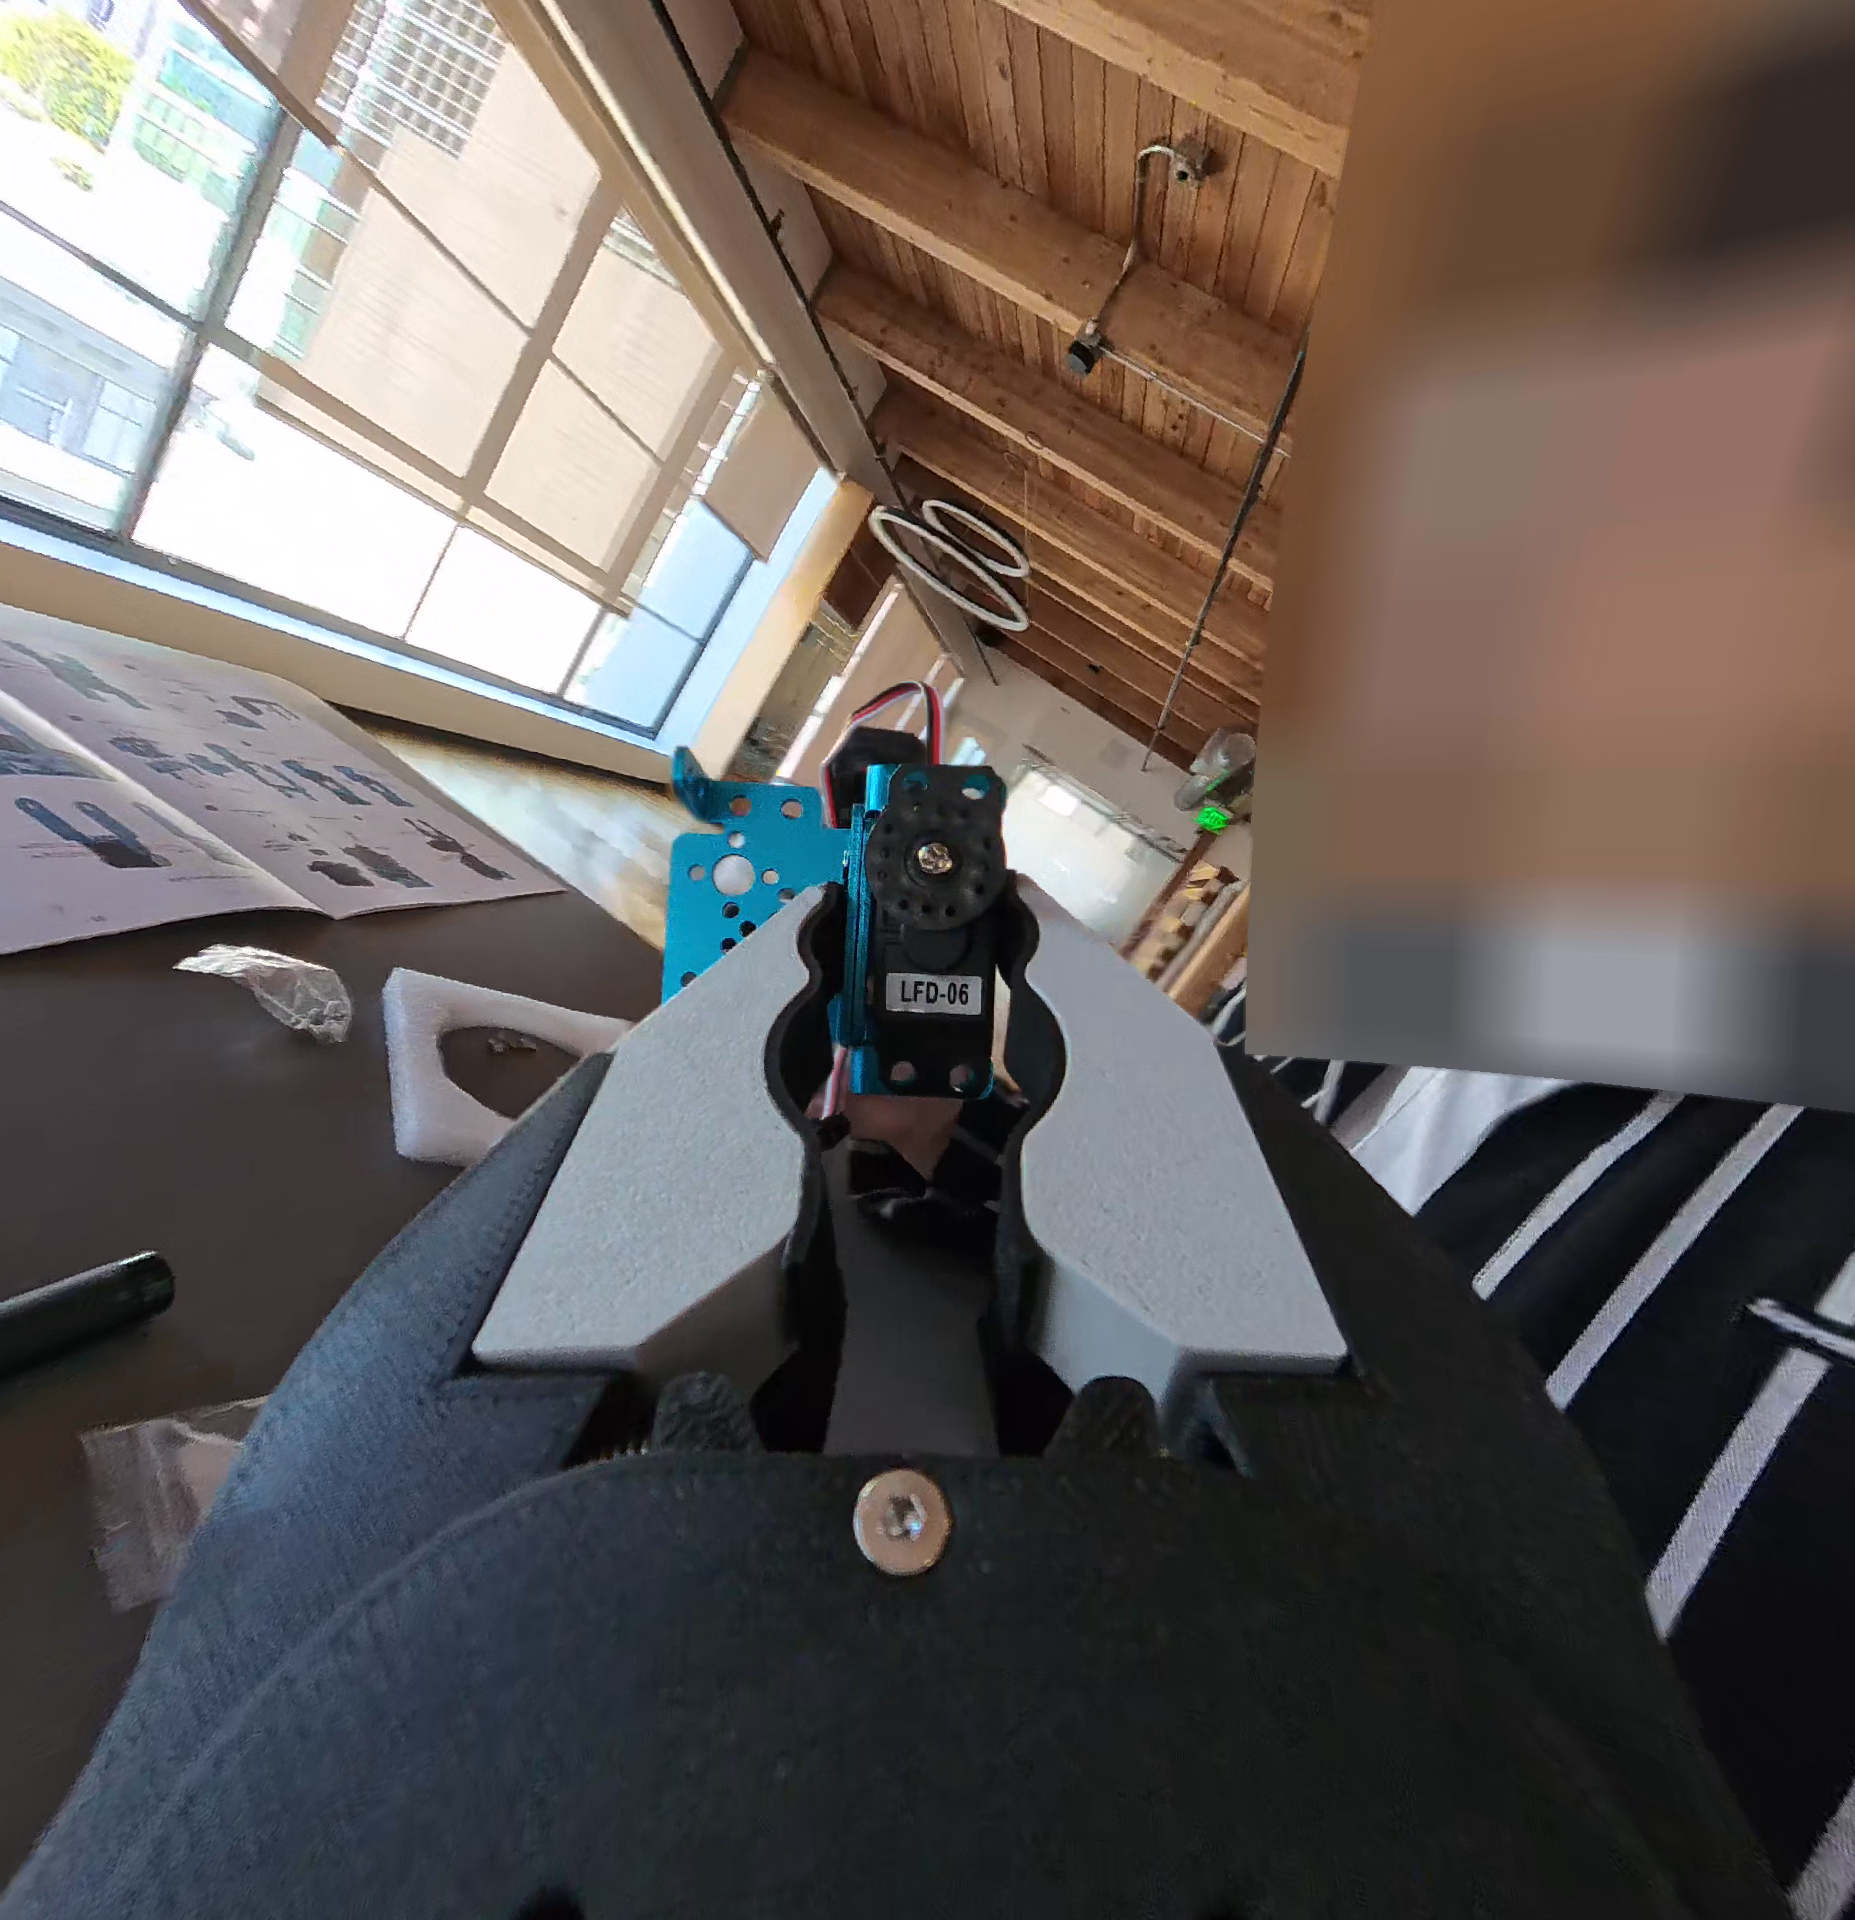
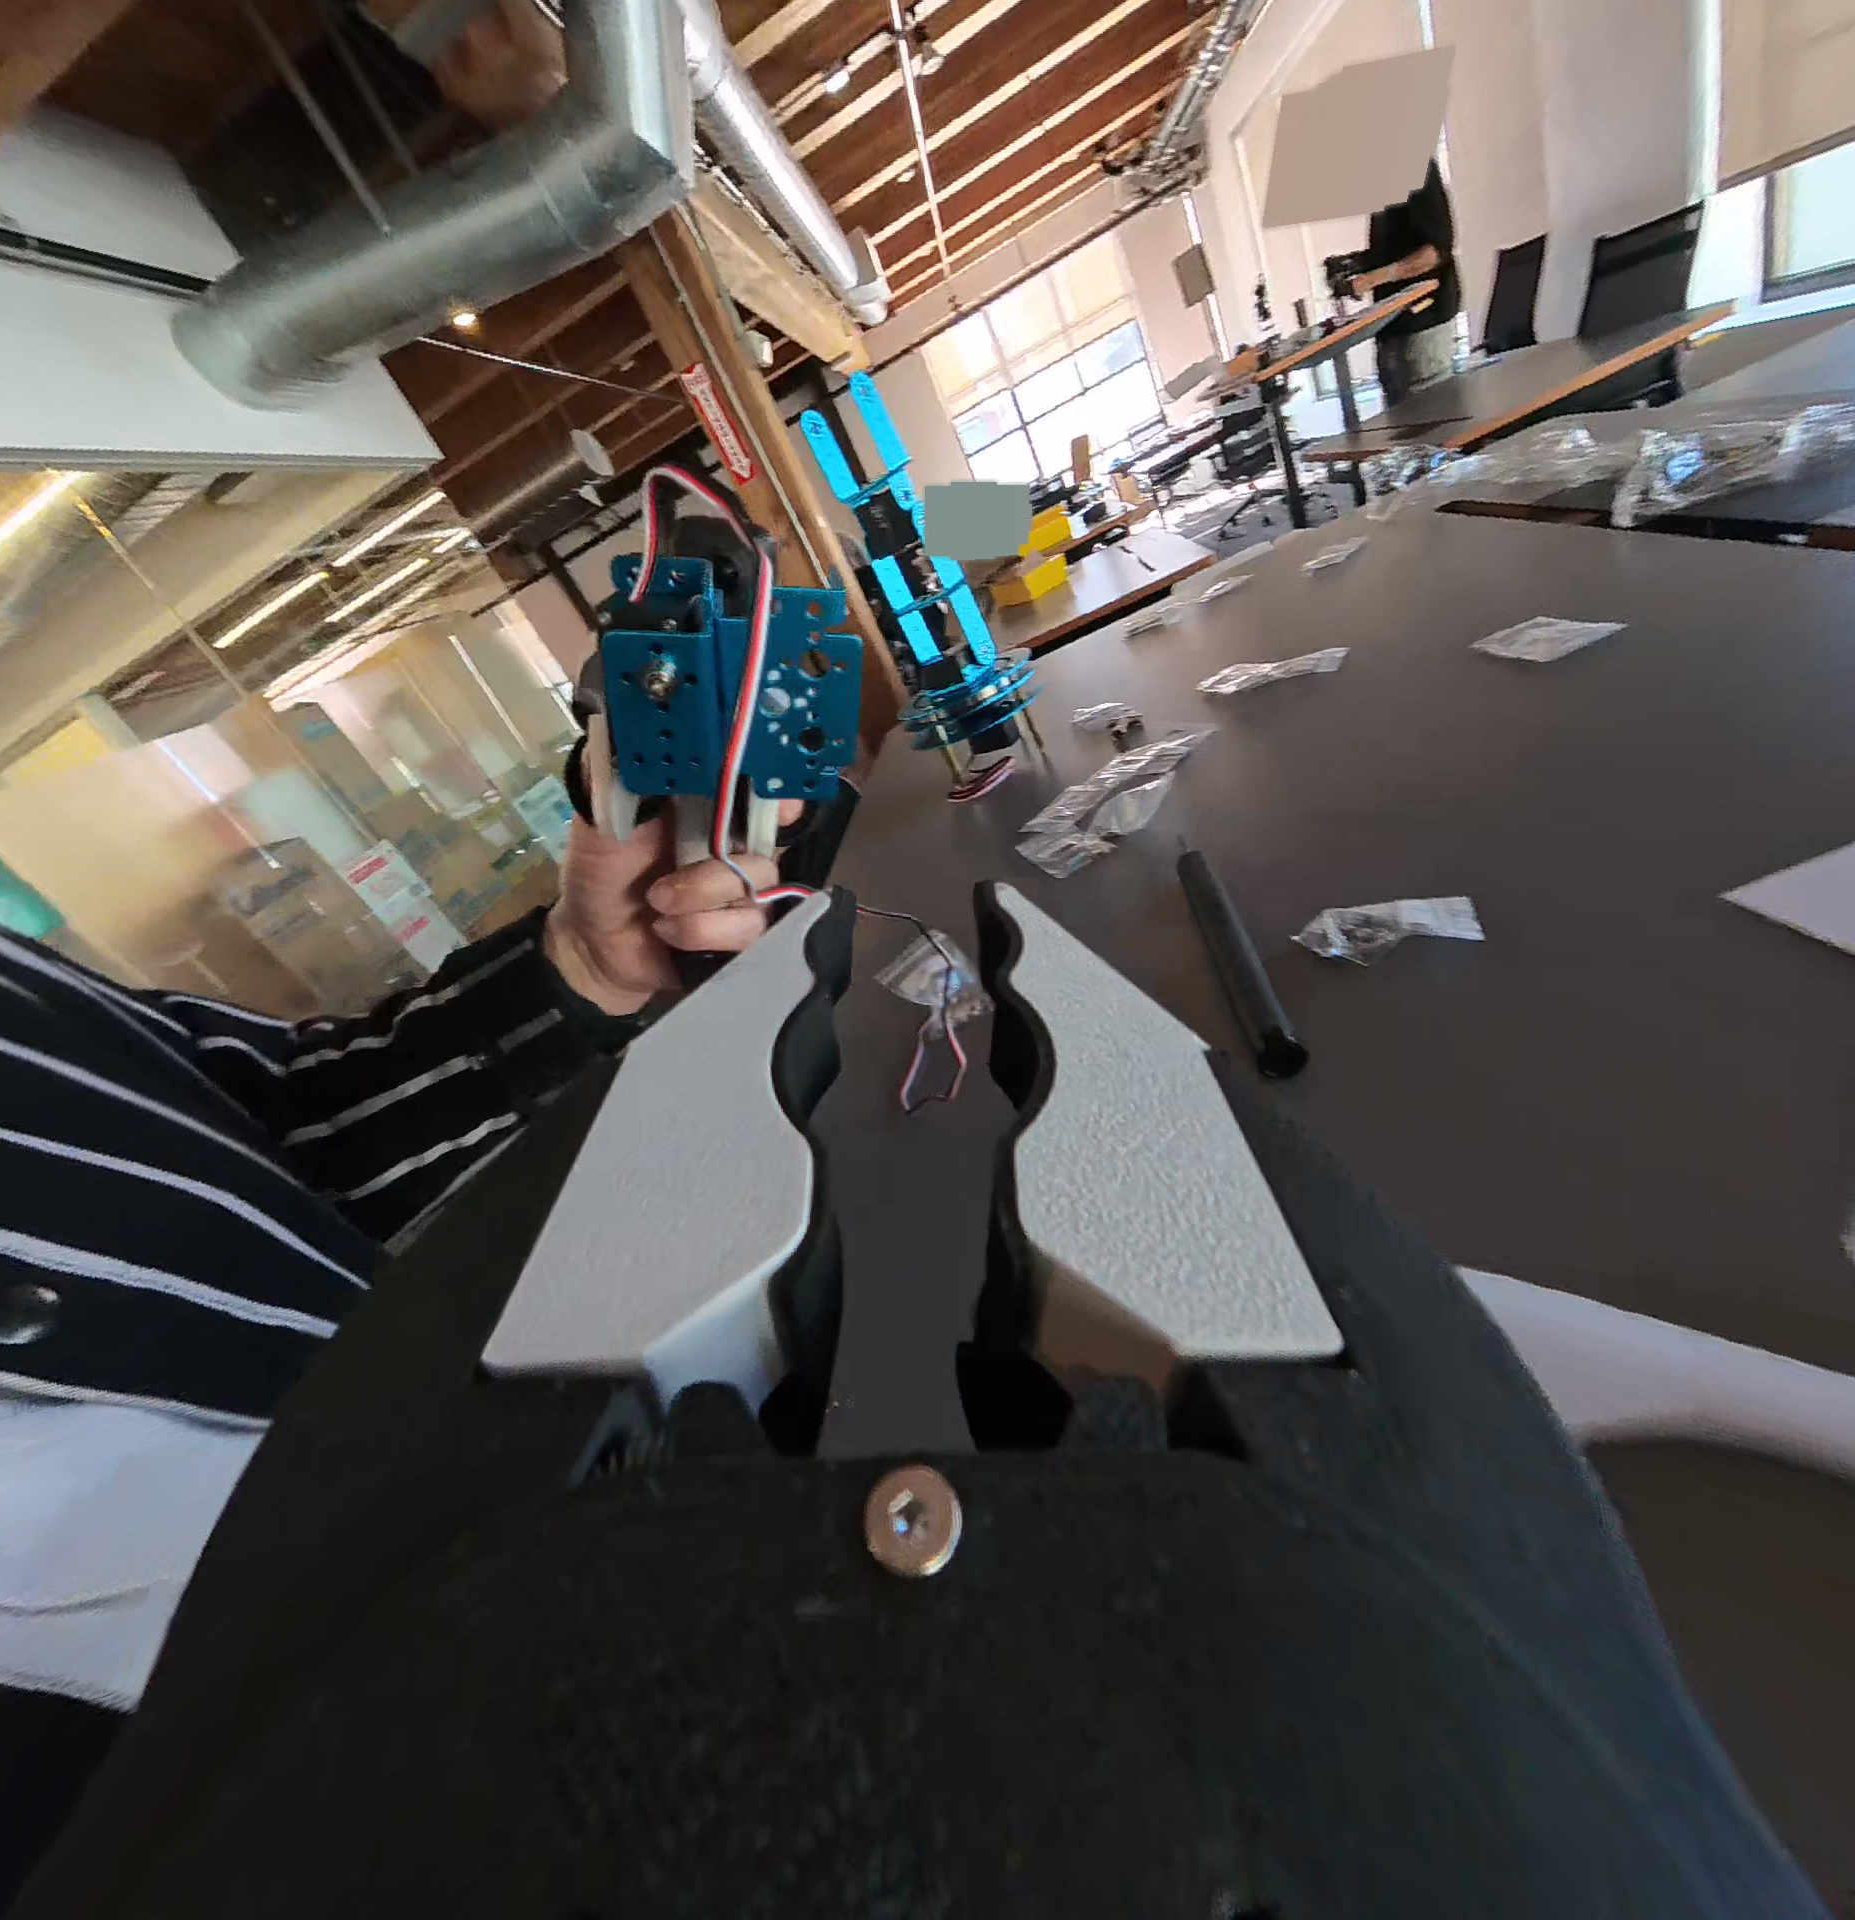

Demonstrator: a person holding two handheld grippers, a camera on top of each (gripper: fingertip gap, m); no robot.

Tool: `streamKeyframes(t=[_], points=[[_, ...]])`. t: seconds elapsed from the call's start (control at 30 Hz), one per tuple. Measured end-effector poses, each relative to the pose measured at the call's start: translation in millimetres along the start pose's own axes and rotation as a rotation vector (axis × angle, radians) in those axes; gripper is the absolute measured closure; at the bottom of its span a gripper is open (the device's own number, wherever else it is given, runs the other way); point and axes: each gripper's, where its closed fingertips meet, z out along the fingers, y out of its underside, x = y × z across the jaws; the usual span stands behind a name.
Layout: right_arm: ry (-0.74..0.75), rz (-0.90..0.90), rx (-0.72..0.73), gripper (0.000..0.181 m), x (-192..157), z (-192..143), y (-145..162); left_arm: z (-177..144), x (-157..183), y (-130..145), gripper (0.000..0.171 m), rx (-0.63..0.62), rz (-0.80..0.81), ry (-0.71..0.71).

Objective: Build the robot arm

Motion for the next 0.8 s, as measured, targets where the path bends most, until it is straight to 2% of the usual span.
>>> streamKeyframes(t=[0.2,0.37,0.6,0.67,0.8], points=[[0.105,-0.083,0.025,0.160,19.1,-9.9,-6.3,4.9,-14.2,2.4,0.144,-0.104,0.170,-0.180],[0.217,-0.222,0.015,0.162,38.2,-15.5,-6.0,23.4,-35.4,0.5,0.144,-0.243,0.414,-0.340],[0.344,-0.272,0.073,0.162,62.1,-30.4,-16.6,48.3,-64.4,-0.2,0.144,-0.349,0.554,-0.417],[0.385,-0.277,0.091,0.162,71.0,-34.9,-18.3,53.4,-72.7,-0.4,0.144,-0.349,0.577,-0.431],[0.418,-0.291,0.133,0.162,73.6,-40.5,-25.3,77.8,-75.6,-17.5,0.144,-0.254,0.559,-0.365]])
